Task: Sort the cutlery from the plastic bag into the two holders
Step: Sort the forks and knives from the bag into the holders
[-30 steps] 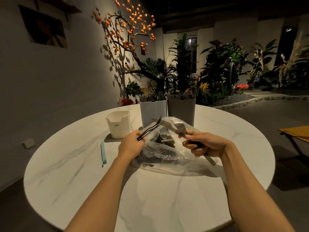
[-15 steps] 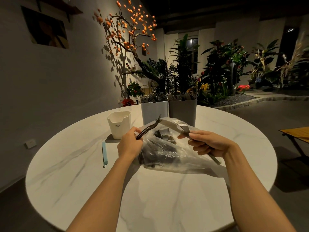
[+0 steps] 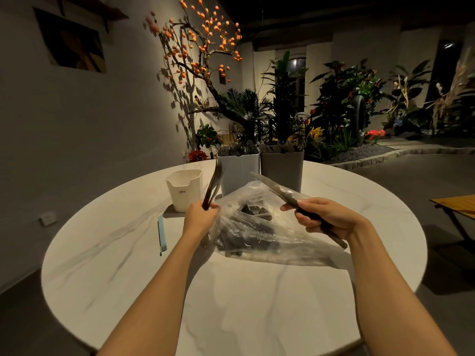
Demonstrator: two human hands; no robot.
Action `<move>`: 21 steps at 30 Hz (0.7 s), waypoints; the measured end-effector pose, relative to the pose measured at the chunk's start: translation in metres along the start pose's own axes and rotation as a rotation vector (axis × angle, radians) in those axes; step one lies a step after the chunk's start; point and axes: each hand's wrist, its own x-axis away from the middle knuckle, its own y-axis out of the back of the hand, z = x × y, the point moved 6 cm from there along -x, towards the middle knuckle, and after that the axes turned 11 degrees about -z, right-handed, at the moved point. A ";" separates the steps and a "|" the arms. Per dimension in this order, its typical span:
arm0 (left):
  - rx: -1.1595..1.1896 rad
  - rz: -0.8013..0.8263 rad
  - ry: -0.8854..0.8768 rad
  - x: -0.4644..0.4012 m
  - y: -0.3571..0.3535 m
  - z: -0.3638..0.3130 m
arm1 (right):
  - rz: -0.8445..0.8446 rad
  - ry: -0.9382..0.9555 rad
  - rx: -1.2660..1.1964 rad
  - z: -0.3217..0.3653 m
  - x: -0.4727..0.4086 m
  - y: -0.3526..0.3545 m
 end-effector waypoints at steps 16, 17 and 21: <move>0.114 0.175 -0.071 0.013 -0.026 -0.013 | 0.249 -0.183 0.197 -0.013 0.007 -0.027; 0.111 0.179 -0.063 0.012 -0.025 -0.012 | 0.254 -0.163 0.194 -0.012 0.006 -0.027; 0.011 0.202 -0.048 0.011 -0.029 -0.002 | 0.339 -0.051 0.123 -0.005 0.006 -0.034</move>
